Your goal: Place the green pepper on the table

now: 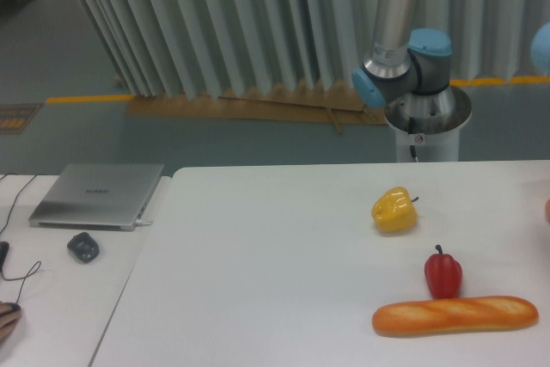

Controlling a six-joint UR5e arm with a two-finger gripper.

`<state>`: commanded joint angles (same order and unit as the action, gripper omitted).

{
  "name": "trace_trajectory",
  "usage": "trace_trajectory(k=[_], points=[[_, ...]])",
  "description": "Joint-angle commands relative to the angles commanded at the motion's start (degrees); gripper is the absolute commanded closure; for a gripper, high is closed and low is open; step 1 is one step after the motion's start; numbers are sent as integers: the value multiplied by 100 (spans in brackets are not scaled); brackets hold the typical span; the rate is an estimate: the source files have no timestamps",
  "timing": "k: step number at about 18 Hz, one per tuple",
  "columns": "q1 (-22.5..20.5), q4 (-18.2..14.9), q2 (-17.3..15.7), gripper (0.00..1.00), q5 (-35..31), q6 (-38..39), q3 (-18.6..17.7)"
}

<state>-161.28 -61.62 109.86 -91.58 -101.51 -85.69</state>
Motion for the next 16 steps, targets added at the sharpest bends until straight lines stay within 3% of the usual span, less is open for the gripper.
trace_trajectory(k=[3, 16], points=[[0, 203, 167, 0, 0, 0, 105], [-44, 203, 668, 0, 0, 9, 255]])
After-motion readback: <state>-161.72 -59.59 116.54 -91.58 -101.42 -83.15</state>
